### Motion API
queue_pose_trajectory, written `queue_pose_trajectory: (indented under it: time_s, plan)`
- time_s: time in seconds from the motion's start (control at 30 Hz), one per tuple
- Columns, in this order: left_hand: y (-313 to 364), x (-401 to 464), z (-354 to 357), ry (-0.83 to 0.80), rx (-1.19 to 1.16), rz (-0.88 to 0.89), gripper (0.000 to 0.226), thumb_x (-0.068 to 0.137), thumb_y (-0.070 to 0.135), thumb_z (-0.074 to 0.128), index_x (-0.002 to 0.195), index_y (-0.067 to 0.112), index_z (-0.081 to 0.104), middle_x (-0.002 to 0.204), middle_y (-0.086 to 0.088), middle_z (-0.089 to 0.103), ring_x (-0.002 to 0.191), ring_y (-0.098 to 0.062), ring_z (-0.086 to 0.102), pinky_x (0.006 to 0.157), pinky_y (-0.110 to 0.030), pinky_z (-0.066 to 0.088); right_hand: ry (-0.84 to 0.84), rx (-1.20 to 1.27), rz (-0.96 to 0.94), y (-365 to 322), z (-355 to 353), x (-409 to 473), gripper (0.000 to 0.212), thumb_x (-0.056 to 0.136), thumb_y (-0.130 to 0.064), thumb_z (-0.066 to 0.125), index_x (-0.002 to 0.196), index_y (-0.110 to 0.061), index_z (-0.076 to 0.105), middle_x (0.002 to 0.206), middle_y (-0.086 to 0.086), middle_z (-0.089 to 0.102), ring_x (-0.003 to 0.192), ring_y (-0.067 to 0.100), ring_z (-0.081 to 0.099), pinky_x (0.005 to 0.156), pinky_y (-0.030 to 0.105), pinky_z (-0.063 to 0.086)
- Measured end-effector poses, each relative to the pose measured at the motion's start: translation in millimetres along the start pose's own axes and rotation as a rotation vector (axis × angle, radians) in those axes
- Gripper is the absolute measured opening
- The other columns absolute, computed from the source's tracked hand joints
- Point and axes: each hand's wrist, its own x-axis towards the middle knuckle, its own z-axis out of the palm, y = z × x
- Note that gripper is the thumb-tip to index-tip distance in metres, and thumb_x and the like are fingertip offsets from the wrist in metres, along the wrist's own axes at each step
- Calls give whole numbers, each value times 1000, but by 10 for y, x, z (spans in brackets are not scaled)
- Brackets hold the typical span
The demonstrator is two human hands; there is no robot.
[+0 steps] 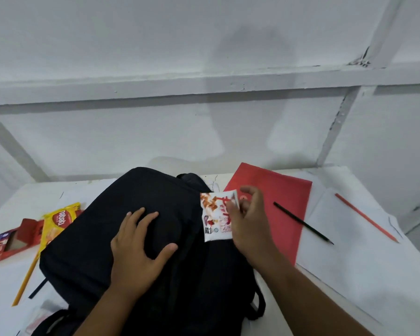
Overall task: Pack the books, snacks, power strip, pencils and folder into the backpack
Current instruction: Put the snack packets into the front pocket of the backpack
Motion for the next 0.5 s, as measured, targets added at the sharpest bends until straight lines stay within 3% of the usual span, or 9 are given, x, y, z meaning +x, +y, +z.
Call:
queue_pose_trajectory:
  time_s: [0.13, 0.2, 0.27, 0.37, 0.43, 0.5]
  plan:
    - [-3, -72, -15, -200, 60, 27, 107, 59, 96, 49, 147, 38, 30, 166, 11, 6, 154, -15, -9, 122, -46, 0, -71, -36, 84, 170, 85, -373, 42, 92, -9, 61, 113, -41, 42, 104, -3, 69, 83, 10, 73, 69, 36, 62]
    - [-24, -117, 0, -230, 57, 30, 95, 64, 82, 64, 142, 38, 32, 166, 11, 2, 153, -14, -11, 122, -43, -3, -65, -79, 97, 225, 108, -492, 42, 91, -11, 62, 111, -42, 43, 105, -5, 69, 84, 6, 72, 68, 31, 61]
    - [-60, -158, -1, -197, -22, 36, 67, 74, 61, 73, 129, 38, 44, 166, 9, 11, 153, -13, -4, 123, -41, 0, -33, -125, 111, 255, 119, -578, 37, 90, -13, 63, 108, -40, 46, 102, -8, 69, 82, 2, 71, 65, 24, 57]
    - [-59, -171, -74, -118, -263, 1, 26, 80, 34, 80, 96, 38, 59, 158, 4, 35, 151, -17, 14, 123, -43, 11, -18, -201, 144, 253, 125, -672, 25, 89, -16, 60, 102, -37, 54, 97, -10, 72, 78, 1, 70, 65, 27, 57]
    - [2, -157, -170, -67, -404, -41, 23, 82, 17, 80, 79, 33, 63, 146, 1, 53, 147, -18, 30, 120, -39, 25, -52, -215, 157, 215, 162, -723, 22, 90, -16, 59, 101, -34, 56, 93, -8, 73, 74, 2, 70, 62, 23, 55]
    - [38, -136, -272, 11, -458, -47, 22, 83, 11, 78, 75, 29, 67, 127, 8, 67, 134, -10, 50, 110, -24, 40, -88, -227, 156, 173, 226, -759, 21, 91, -15, 59, 101, -32, 58, 90, -8, 73, 72, 0, 68, 54, 15, 48]
